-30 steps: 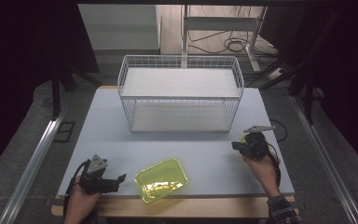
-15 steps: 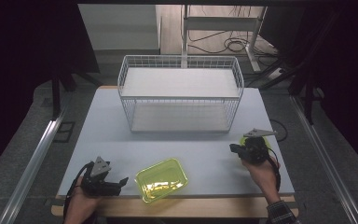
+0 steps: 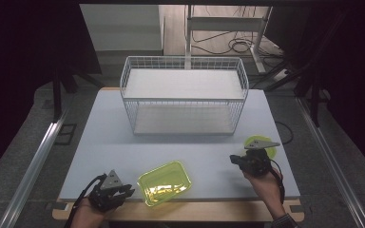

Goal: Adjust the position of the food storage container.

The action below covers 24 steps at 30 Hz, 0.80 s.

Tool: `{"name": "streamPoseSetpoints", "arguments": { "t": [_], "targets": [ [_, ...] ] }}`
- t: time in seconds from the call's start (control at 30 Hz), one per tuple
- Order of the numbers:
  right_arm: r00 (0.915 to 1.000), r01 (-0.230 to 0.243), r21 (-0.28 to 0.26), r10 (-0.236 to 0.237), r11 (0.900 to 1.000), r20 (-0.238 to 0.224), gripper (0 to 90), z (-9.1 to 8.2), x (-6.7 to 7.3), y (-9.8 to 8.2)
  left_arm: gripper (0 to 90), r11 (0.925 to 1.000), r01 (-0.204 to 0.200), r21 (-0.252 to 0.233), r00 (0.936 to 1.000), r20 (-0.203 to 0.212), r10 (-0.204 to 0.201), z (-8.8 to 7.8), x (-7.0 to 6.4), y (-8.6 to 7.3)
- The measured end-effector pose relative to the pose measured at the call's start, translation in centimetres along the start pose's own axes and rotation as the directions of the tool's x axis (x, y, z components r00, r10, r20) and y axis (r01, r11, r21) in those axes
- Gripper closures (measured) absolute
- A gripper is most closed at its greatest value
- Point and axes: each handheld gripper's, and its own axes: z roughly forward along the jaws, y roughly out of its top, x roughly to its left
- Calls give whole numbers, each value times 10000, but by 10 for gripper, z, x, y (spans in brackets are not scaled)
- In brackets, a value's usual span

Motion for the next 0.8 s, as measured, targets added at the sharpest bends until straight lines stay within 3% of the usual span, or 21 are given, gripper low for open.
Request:
{"name": "streamPoseSetpoints", "arguments": {
  "t": [0.1, 0.3, 0.33, 0.4, 0.5, 0.8],
  "targets": [
    [9999, 5, 22, -5, 10000, -107, 887, -1, 4, -2, 872, 10000, 50, 84, 9998, 197, -52, 1, -3, 1],
    [9985, 29, 256, -15, 9997, -548, 887, -1, 17, -9, 883, 9999, 40, 168, 9982, 592, -49, 9, -8, 7],
    [9980, 94, 365, -70, 9993, -634, 886, 0, 20, -11, 882, 9999, 111, 75, 9962, 869, -117, 13, -10, 10],
    [9976, 106, 395, -78, 9992, -694, 887, 0, 22, -11, 881, 9999, 111, 100, 9946, 1031, -120, 15, -11, 11],
    [9959, 92, 466, -50, 9989, -903, 886, 1, 27, -12, 876, 9993, -96, 350, 9955, 946, 63, 24, -17, 16],
    [9885, 400, 791, -279, 9961, -1483, 886, 7, 44, -16, 873, 9996, -239, 171, 9940, 1068, 220, 39, -21, 33]
  ]
}}
